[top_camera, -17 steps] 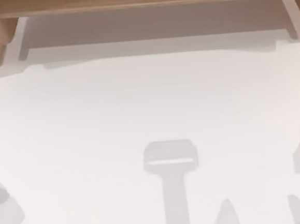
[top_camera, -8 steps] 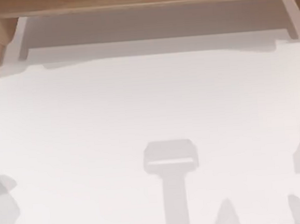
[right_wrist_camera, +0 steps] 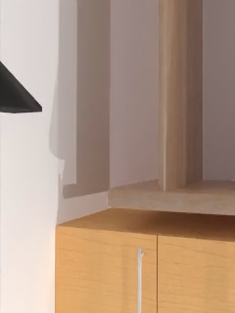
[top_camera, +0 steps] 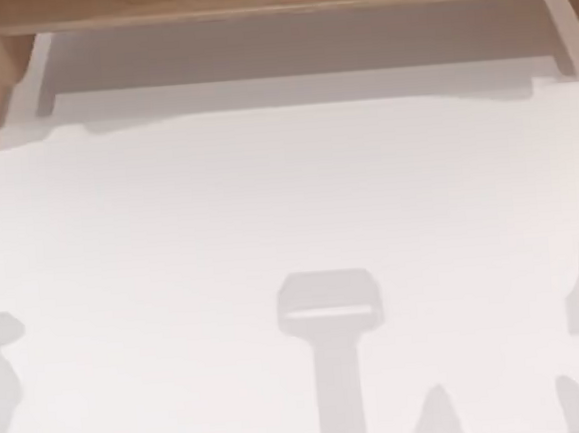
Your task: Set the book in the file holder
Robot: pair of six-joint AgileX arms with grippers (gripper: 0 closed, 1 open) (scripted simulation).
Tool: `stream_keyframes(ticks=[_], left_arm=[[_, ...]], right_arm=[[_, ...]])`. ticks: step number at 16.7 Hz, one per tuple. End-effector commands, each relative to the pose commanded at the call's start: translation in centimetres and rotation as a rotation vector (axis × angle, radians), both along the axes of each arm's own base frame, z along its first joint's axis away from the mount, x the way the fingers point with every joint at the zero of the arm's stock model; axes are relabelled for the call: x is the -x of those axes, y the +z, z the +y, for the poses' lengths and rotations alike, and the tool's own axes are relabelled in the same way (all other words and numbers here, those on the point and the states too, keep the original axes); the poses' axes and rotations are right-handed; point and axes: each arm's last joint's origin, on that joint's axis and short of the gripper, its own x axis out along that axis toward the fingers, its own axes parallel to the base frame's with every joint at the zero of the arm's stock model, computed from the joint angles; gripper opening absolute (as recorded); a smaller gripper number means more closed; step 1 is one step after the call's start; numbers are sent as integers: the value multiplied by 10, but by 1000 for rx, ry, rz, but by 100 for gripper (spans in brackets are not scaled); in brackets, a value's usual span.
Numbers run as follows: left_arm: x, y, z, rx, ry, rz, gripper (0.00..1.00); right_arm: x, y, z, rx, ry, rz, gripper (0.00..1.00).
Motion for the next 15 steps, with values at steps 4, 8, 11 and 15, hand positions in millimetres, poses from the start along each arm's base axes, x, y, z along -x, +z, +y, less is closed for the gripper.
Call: stream_keyframes(ticks=[4, 8, 11, 15], left_arm=[[-24, -8, -9, -27, -93, 5, 0], [-52, -19, -25, -46, -206, 14, 0], [-71, -26, -37, -55, -271, 17, 0], [-81, -31, -44, -53, -301, 24, 0]], right_arm=[[0, 0, 0, 0, 0, 0, 100], [0, 0, 0, 0, 0, 0, 100], [0, 0, 0, 0, 0, 0, 100], [0, 0, 0, 0, 0, 0, 100]])
